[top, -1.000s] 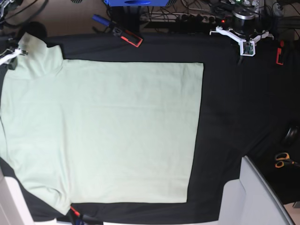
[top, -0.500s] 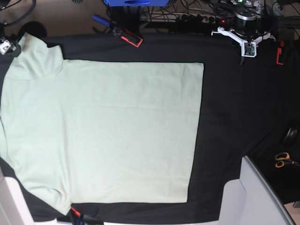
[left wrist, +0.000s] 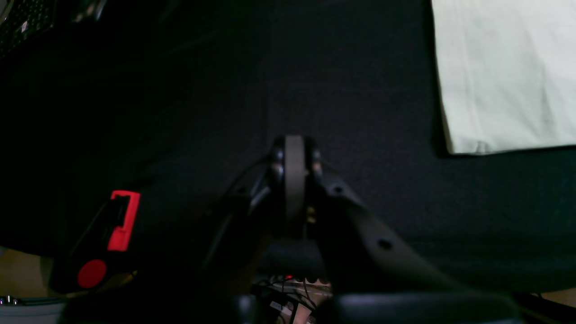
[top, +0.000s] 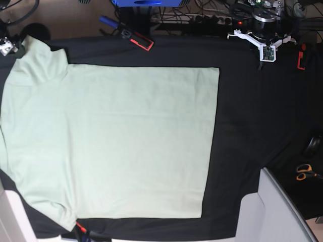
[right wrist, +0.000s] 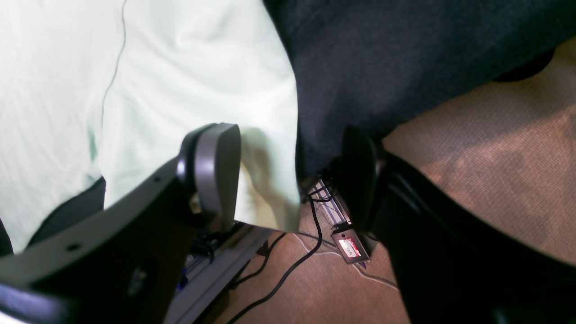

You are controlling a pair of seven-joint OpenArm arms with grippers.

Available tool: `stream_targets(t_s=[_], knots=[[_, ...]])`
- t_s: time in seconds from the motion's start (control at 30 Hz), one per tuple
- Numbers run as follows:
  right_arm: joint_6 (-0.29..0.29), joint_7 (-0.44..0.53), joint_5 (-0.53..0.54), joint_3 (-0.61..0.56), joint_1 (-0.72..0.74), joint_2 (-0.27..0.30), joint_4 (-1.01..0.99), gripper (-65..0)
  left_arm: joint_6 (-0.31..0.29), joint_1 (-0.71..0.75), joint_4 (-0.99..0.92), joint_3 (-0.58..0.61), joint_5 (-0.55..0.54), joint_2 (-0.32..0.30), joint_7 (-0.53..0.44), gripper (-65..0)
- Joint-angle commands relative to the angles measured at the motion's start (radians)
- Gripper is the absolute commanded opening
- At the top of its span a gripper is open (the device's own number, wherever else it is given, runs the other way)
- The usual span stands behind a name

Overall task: Fold the T-shirt properly
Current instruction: 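Move right gripper to shirt shoulder corner, left gripper to hem corner, then lower both grippers and pinch the shirt edge at each corner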

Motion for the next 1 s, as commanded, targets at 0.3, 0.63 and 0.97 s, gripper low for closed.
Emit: stream_targets(t_s=[0.3, 0.63, 0.97], knots=[[0.007, 0.007, 0.012, -0.126, 0.002, 0.015, 0.012, -30.5, 0.010, 0.016, 0.015, -0.004, -0.004, -0.007, -0.023, -65.0], [0.007, 0.009, 0.010, -0.130, 0.008, 0.015, 0.010, -63.7, 0.010, 0.011, 0.013, -0.003, -0.004, -0.007, -0.017, -64.7], [0.007, 0.005, 0.009, -0.130, 0.014, 0.015, 0.010, -64.9, 0.007, 0.009, 0.004, 0.008, -0.355, -0.030, -0.014, -27.5]])
